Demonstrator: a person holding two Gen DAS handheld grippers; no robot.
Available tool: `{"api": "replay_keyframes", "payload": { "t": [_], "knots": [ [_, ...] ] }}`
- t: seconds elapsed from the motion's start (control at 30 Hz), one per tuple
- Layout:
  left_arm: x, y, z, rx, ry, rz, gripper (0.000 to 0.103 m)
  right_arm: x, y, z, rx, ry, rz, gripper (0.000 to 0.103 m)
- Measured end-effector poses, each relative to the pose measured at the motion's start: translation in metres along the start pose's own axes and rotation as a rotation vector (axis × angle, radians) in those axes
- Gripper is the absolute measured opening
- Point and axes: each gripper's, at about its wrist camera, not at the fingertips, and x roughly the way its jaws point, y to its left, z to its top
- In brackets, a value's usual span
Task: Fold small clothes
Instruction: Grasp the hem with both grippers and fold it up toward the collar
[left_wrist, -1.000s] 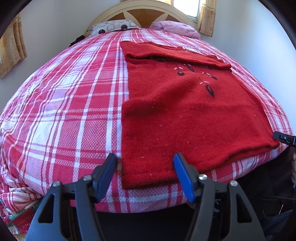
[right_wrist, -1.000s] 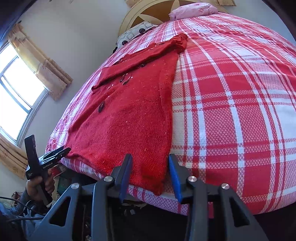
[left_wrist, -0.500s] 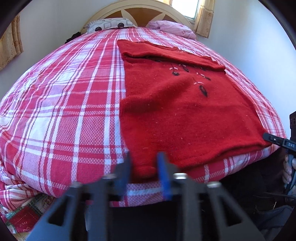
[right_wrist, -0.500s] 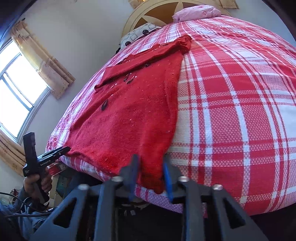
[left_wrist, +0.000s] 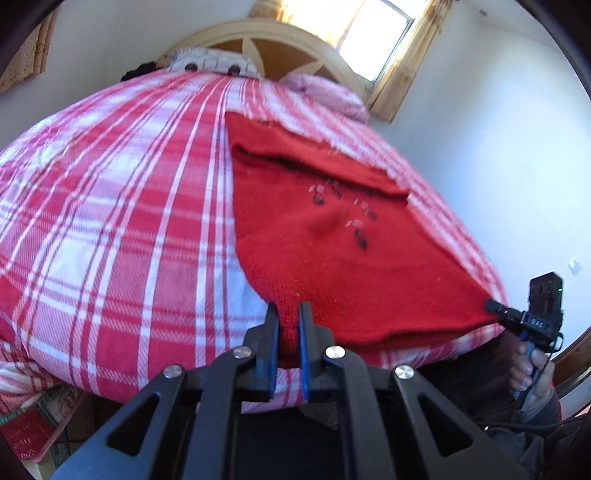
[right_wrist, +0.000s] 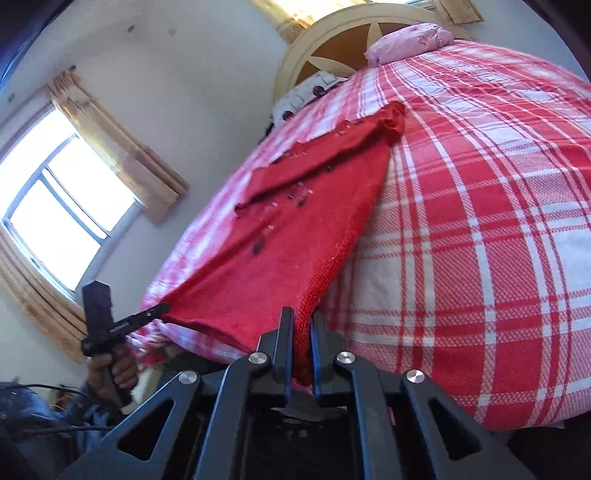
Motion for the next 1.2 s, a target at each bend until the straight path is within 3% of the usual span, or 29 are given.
{"api": "replay_keyframes", "payload": {
  "t": [0.33, 0.93, 1.2],
  "knots": [
    [0.001, 0.002, 0.053, -0.011, -0.087, -0.055, 0.009, -0.004, 0.006, 0.051, -0.002, -0.072, 0.089, 0.007],
    [0.058, 0.001, 0.179, 0.023, -0.158, -0.011, 0.007, 0.042, 0.000, 0.201, -0.035, -0.144, 0.029, 0.007],
    [0.105, 0.006, 0.239, 0.016, -0.168, 0.005, 0.007, 0.077, -0.013, 0.268, -0.041, -0.148, -0.014, 0.007]
  ]
}}
